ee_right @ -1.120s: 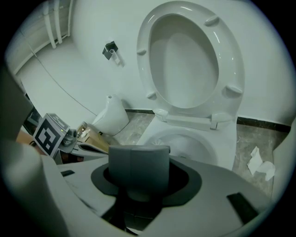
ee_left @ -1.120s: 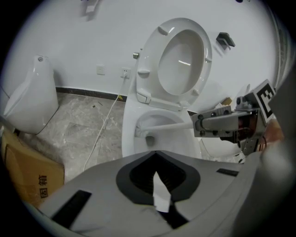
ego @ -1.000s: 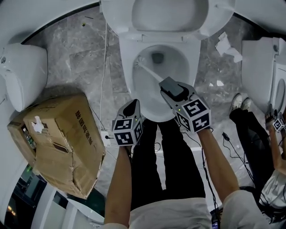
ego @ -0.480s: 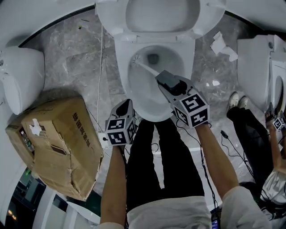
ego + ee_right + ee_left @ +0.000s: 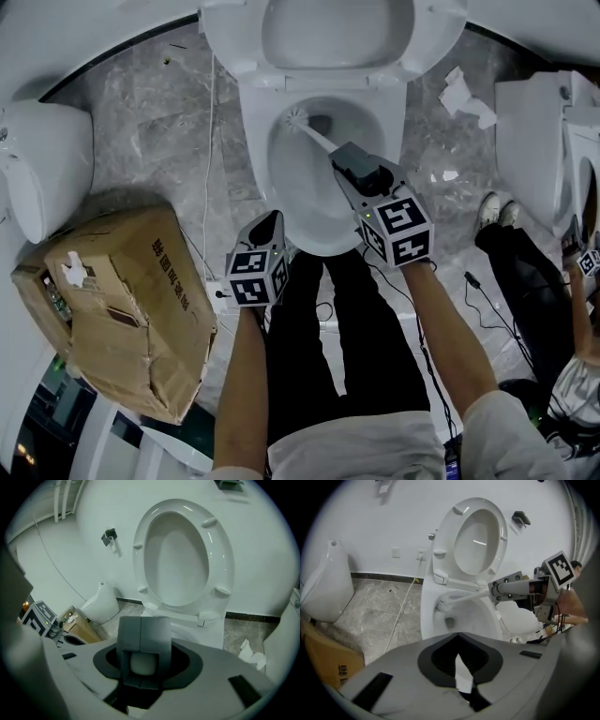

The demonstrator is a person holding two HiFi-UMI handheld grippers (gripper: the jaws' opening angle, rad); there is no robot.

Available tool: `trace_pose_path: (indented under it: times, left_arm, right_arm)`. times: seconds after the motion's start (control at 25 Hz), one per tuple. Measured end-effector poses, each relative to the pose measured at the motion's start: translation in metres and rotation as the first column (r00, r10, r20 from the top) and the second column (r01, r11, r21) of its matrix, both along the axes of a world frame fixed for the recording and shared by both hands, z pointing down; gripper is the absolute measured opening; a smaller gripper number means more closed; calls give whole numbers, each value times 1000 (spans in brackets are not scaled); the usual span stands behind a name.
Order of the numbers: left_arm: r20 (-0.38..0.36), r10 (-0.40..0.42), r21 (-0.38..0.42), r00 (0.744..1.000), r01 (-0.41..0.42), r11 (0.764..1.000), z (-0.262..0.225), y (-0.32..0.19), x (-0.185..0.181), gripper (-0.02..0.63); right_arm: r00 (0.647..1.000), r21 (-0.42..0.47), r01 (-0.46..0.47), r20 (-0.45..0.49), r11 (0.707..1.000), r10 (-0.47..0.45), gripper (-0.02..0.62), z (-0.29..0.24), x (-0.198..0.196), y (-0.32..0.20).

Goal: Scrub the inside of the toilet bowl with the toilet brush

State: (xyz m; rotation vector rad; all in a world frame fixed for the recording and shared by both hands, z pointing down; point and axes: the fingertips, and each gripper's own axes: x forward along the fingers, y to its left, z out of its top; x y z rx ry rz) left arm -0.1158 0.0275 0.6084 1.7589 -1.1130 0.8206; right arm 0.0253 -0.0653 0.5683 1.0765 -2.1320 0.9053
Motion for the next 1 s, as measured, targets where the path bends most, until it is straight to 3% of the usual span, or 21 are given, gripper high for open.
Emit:
trace_pose_path:
  times: [0.48, 1.0]
  left_arm:
    - [17, 27, 11, 999, -27, 1000, -4, 2, -10, 26]
    - [-5, 92, 16, 996, -92, 996, -14, 2, 10, 26]
  right_arm:
    - [993, 59, -106, -54, 993, 109, 201, -7, 19, -17]
    - [972, 146, -167, -142, 975, 188, 201, -19, 48, -31]
